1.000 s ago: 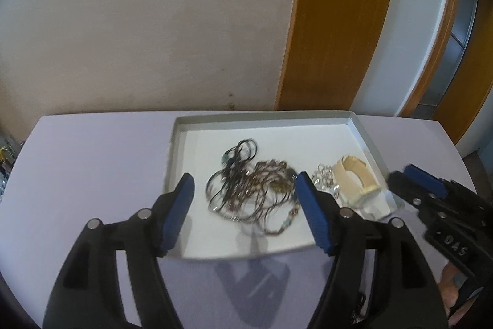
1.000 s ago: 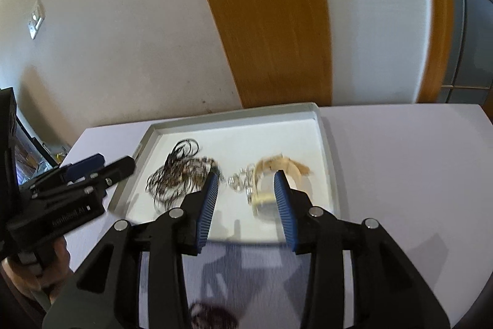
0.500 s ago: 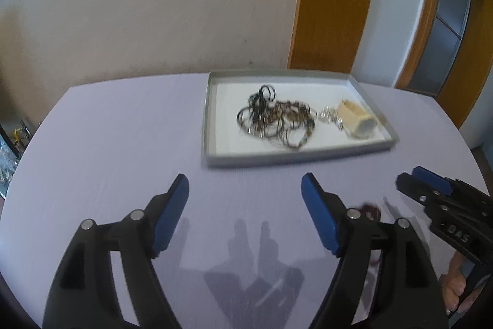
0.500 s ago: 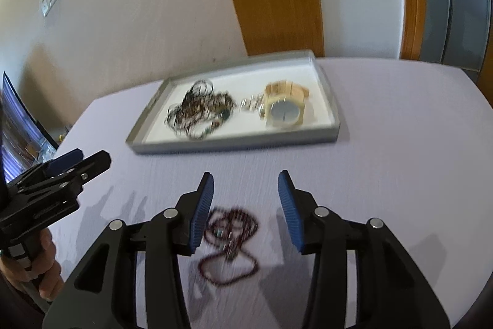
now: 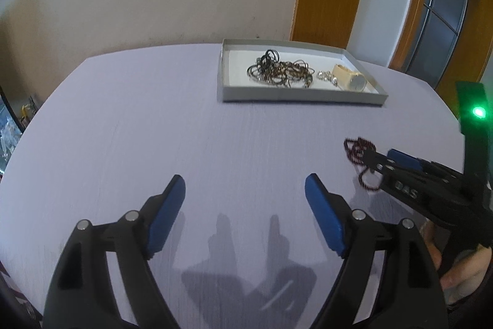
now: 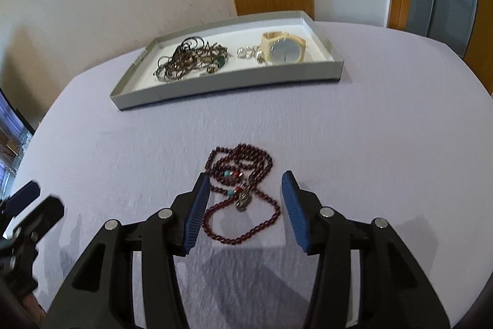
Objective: Organize jewelry
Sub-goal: 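Grasp the dark red beaded necklace with the right gripper, then lift the red necklace with the right gripper while the left grasps the pearl bracelet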
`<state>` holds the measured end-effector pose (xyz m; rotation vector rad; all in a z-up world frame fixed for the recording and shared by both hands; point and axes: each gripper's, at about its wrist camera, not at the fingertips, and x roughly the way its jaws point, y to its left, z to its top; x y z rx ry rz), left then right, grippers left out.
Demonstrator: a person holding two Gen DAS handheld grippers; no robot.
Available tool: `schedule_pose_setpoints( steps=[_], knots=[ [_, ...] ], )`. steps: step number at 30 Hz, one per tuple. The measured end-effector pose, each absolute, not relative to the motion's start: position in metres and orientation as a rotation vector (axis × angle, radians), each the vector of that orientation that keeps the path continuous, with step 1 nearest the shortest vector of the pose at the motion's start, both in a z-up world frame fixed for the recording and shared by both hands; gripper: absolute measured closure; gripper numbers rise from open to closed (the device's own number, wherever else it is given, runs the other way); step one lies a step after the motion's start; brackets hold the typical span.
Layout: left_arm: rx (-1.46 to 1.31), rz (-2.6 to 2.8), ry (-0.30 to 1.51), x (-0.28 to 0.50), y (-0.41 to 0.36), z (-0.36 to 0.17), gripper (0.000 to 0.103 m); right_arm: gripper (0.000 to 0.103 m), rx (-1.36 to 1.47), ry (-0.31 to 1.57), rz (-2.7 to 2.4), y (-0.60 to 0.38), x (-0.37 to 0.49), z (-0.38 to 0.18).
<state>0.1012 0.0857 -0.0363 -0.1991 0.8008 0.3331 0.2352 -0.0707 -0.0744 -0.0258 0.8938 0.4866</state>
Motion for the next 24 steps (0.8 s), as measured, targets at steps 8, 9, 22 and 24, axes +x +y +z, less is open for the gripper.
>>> schedule_pose_setpoints(
  steps=[8,9,22,24],
  knots=[
    [-0.206,0.330,0.801,0.078,0.080,-0.038,0.023,0.052,-0.077,0.881,0.443,-0.054,0.227,-0.082],
    [-0.207,0.330,0.803,0.078,0.080,-0.039,0.023,0.052,-0.086,0.877,0.435,-0.052,0.226,-0.083],
    [-0.207,0.309,0.812,0.071,0.070,-0.042,0.023,0.094,-0.146,0.865,0.446,-0.035,0.218,-0.083],
    [-0.210,0.302,0.813,0.071,0.067,-0.044,0.023,0.094,-0.128,0.867,0.439,-0.042,0.220,-0.083]
  ],
)
